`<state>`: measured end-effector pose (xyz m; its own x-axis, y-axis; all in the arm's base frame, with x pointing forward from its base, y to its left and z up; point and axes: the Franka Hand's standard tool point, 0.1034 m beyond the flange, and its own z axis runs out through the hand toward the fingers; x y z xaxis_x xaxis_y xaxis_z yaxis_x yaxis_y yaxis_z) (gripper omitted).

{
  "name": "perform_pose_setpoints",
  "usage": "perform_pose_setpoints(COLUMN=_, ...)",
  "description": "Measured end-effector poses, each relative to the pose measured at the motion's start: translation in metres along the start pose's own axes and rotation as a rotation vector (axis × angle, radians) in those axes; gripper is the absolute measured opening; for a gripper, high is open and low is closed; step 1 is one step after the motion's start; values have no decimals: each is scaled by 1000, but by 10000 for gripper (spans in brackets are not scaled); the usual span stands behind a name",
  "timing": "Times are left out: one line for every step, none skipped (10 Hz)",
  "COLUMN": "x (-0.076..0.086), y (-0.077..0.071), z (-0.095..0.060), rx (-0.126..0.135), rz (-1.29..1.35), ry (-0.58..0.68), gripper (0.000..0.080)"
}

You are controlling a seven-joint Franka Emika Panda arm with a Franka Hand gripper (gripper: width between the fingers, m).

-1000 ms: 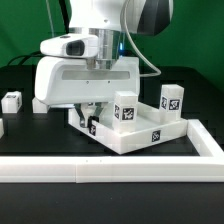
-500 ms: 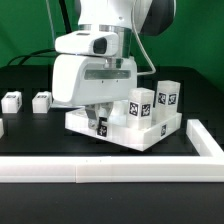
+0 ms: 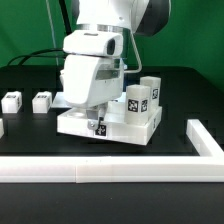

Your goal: Assemble square table

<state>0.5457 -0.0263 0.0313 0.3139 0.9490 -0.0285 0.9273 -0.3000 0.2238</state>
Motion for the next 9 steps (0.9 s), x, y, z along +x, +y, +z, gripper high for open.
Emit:
perform_pose_setpoints(x=6, y=1, z=1, rx=6, rz=-53, ry=-3, gripper=70)
perform_pose_setpoints(x=20, y=4, z=0, rx=12, rz=-154, ry=-8, gripper=70)
perform_pose_setpoints(x=31, y=6, z=-1, rx=12, rz=-157, ry=-4, gripper=70)
perform_pose_setpoints(x=38, y=5, z=-1, rx=26, rz=-142, ry=-8, gripper=70)
perform_pose_setpoints(x=48, y=6, z=-1, rx=40, rz=-155, ry=-12, gripper=70)
perform_pose_setpoints(x=59, y=11, z=3, rx=67, rz=-185, ry=-20, gripper=70)
perform_pose_setpoints(x=59, y=13, z=4, rx=61, rz=-188, ry=-17, gripper=70)
perform_pose_setpoints(x=58, y=13, z=5, rx=63, rz=-183, ry=-18, gripper=70)
perform_pose_setpoints(x=58, y=13, z=5, rx=64, rz=-184, ry=-19, gripper=70)
